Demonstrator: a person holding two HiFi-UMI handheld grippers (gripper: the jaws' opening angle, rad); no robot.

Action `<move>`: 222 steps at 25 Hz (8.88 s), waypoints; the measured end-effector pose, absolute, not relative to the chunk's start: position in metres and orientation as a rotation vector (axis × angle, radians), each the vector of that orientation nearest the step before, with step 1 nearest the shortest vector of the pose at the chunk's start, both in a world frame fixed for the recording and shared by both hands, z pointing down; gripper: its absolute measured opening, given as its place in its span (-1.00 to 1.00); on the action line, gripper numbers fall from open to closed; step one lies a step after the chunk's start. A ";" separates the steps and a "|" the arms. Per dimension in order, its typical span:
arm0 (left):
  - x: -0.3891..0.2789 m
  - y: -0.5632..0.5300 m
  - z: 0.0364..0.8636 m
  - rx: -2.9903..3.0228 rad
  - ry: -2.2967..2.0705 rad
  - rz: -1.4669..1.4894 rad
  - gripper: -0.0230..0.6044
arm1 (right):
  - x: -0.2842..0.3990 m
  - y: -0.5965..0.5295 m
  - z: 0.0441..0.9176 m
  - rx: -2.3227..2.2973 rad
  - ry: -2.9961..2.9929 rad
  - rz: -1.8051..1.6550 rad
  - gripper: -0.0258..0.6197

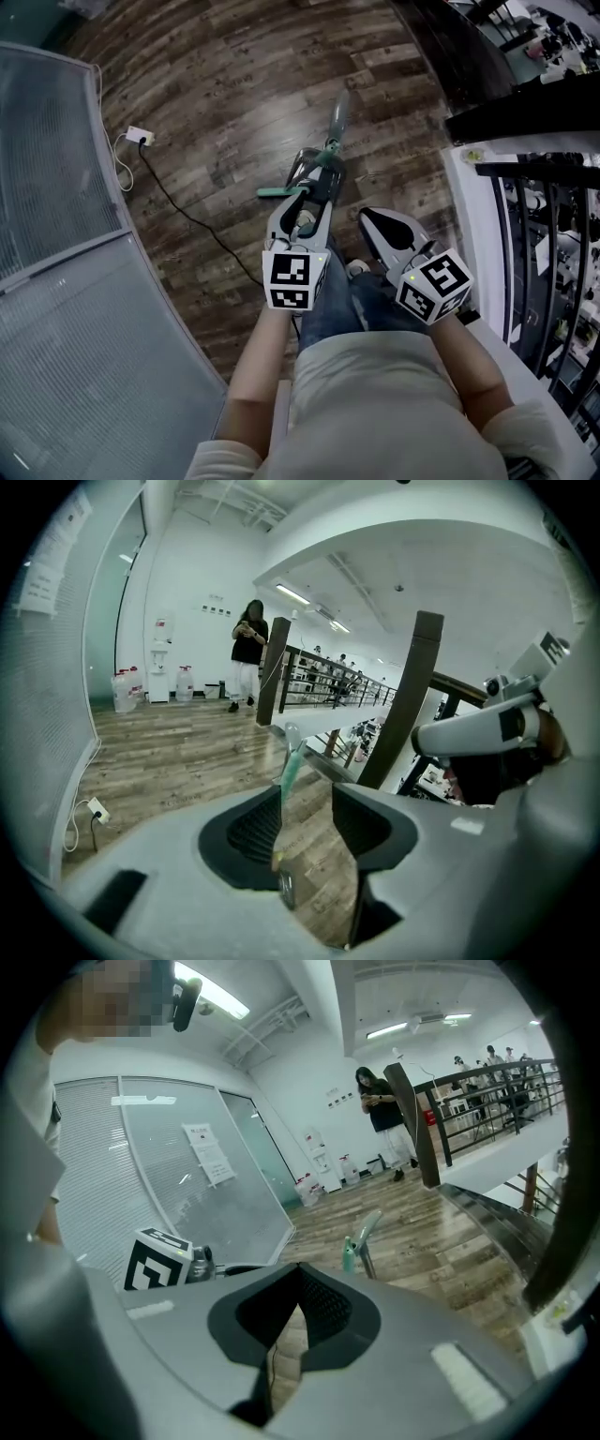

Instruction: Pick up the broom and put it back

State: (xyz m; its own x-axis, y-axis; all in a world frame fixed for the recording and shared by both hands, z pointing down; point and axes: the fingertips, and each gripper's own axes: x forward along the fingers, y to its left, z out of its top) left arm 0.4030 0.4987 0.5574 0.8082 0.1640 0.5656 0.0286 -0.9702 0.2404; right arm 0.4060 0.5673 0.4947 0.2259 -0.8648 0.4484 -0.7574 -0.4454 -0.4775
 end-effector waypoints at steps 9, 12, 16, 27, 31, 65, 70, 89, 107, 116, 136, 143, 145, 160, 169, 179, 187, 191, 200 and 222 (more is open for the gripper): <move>0.434 0.494 0.604 2.830 0.205 1.023 -0.11 | 0.414 0.574 0.511 -2.345 1.484 -1.057 -0.90; 0.440 0.493 0.623 2.848 0.226 1.062 -0.06 | 0.416 0.577 0.516 -2.352 1.447 -1.067 -0.90; 0.450 0.495 0.646 2.862 0.262 1.095 -0.06 | 0.418 0.583 0.524 -2.356 1.406 -1.086 -0.90; 0.468 0.491 0.683 2.913 0.255 1.195 -0.22 | 0.418 0.591 0.533 -2.346 1.336 -1.111 -0.90; 0.474 0.489 0.692 2.924 0.229 1.219 -0.41 | 0.420 0.598 0.536 -2.349 1.310 -1.116 -0.90; 0.415 0.495 0.670 2.946 0.063 1.242 -0.64 | 0.399 0.621 0.495 -2.349 1.378 -1.016 -0.90; 0.389 0.486 0.660 2.935 -0.016 1.218 -0.64 | 0.387 0.617 0.482 -2.349 1.426 -0.997 -0.90; 0.306 0.466 0.591 2.842 -0.318 1.025 -0.65 | 0.336 0.608 0.432 -2.291 1.646 -0.918 -0.90; 0.253 0.502 0.488 2.878 -0.507 0.732 -0.65 | 0.298 0.624 0.391 -2.209 1.880 -0.793 -0.90; 0.236 0.514 0.451 2.882 -0.606 0.615 -0.65 | 0.291 0.641 0.375 -2.173 1.960 -0.727 -0.90; 0.149 0.523 0.408 2.815 -0.884 0.491 -0.65 | 0.232 0.645 0.362 -1.978 2.189 -0.700 -0.90; 0.099 0.515 0.403 2.737 -1.049 0.448 -0.65 | 0.201 0.637 0.370 -1.880 2.288 -0.761 -0.90; 0.083 0.510 0.401 2.713 -1.091 0.437 -0.65 | 0.192 0.629 0.373 -1.854 2.323 -0.780 -0.90; -0.016 0.442 0.392 2.589 -1.319 0.379 -0.65 | 0.105 0.525 0.377 -1.647 2.557 -0.791 -0.90; -0.074 0.381 0.388 2.509 -1.428 0.329 -0.65 | 0.054 0.453 0.372 -1.548 2.695 -0.750 -0.90; -0.125 0.325 0.388 2.444 -1.502 0.315 -0.65 | 0.008 0.388 0.372 -1.497 2.768 -0.752 -0.90; -0.163 0.285 0.390 2.435 -1.490 0.309 -0.65 | -0.030 0.337 0.372 -1.492 2.772 -0.736 -0.90; -0.176 0.270 0.390 2.440 -1.483 0.307 -0.65 | -0.051 0.317 0.371 -1.466 2.790 -0.722 -0.90; -0.206 0.232 0.392 2.454 -1.474 0.296 -0.65 | -0.088 0.272 0.374 -1.443 2.800 -0.730 -0.90; -0.231 0.155 0.411 2.378 -1.567 0.270 -0.65 | -0.088 0.194 0.390 -1.420 2.856 -0.746 -0.90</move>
